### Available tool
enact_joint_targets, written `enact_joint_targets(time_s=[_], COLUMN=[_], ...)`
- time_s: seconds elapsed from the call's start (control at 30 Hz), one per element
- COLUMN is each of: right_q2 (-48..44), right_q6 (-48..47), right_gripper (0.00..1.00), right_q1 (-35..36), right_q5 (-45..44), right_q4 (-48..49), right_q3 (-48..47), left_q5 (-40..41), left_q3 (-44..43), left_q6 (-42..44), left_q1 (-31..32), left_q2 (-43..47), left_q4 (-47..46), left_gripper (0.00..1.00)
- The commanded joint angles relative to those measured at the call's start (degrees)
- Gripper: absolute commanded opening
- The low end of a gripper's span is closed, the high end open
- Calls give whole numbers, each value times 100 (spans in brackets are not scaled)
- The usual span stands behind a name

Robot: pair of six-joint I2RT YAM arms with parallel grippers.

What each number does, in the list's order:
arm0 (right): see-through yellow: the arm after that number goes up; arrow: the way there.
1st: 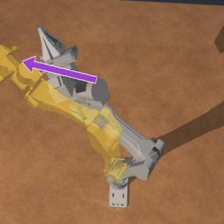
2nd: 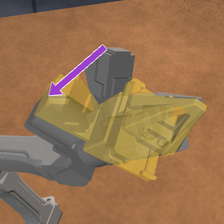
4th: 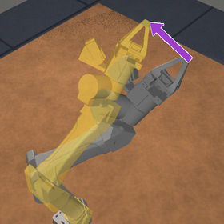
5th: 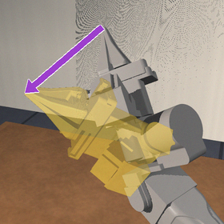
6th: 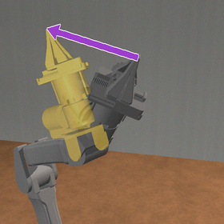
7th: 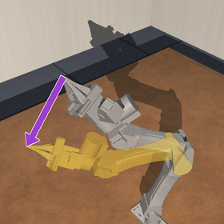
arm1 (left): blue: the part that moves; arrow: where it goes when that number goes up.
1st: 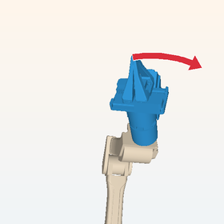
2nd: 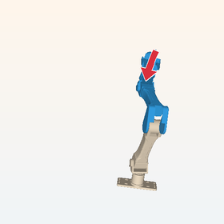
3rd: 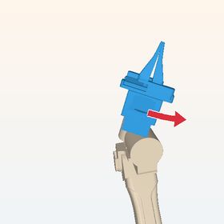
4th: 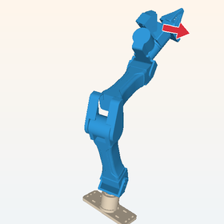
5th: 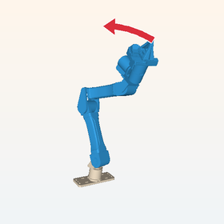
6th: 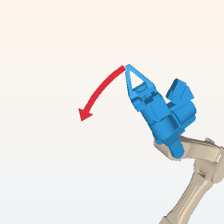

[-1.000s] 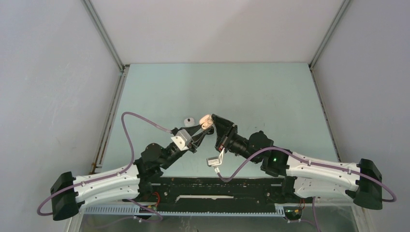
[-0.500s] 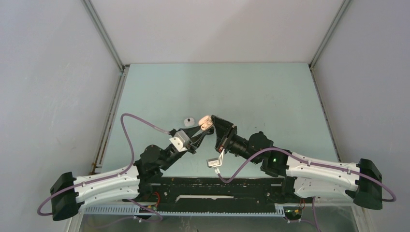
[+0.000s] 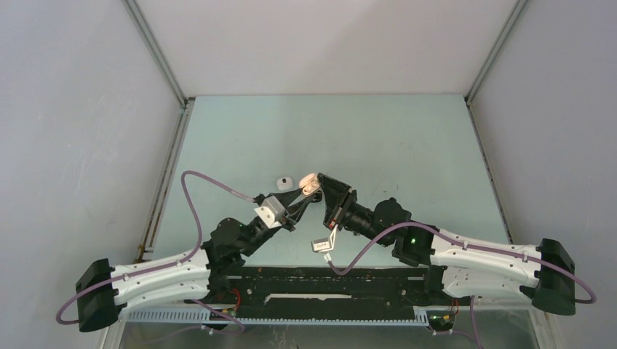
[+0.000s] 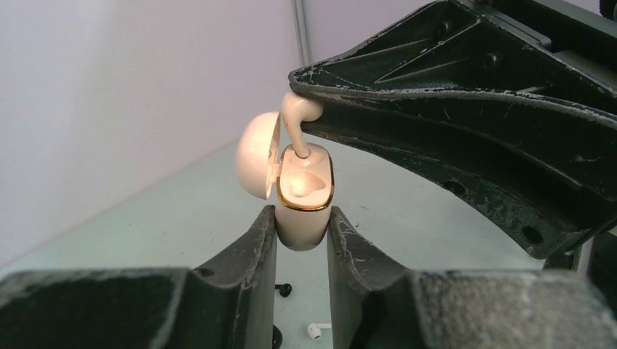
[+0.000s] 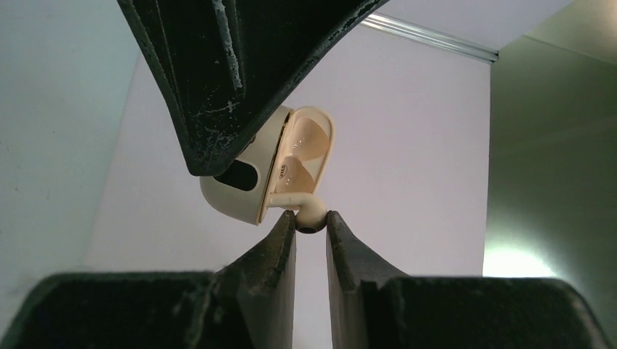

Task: Insert the wireless bluetooth earbuds into the charging case
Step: Insert the right earbud into the right side groove of the charging case.

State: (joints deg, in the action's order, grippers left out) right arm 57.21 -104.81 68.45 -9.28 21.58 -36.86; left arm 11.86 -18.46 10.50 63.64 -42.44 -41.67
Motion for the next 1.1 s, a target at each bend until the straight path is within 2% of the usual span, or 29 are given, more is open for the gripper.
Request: enact_joint_targets(time_s=[0.0, 0.3, 0.73, 0.87, 0.97, 1.07], right_q2=[-43, -43, -35, -103, -357, -659], right_q6=[-188, -317, -381, -369, 43, 758], right_gripper=[14, 28, 33, 41, 53, 68], right_q1=[16, 48, 95, 147, 234, 308], right_q5=[-225, -371, -375, -389, -540, -588], right_q4=[-186, -470, -440, -457, -1291, -2892], right_q3=[30, 29, 30, 26, -320, -808], left_q5=[262, 324, 320, 320, 328, 319], left_q3=[8, 7, 1, 1, -10, -24], left_q6=[-56, -39, -48, -48, -39, -27], left_q1=[26, 26, 26, 26, 26, 30], left_q2=[86, 85, 9, -28, -45, -91], left_q4=[-570, -589, -590, -573, -554, -543], left_gripper=[0, 0, 0, 0, 0, 0])
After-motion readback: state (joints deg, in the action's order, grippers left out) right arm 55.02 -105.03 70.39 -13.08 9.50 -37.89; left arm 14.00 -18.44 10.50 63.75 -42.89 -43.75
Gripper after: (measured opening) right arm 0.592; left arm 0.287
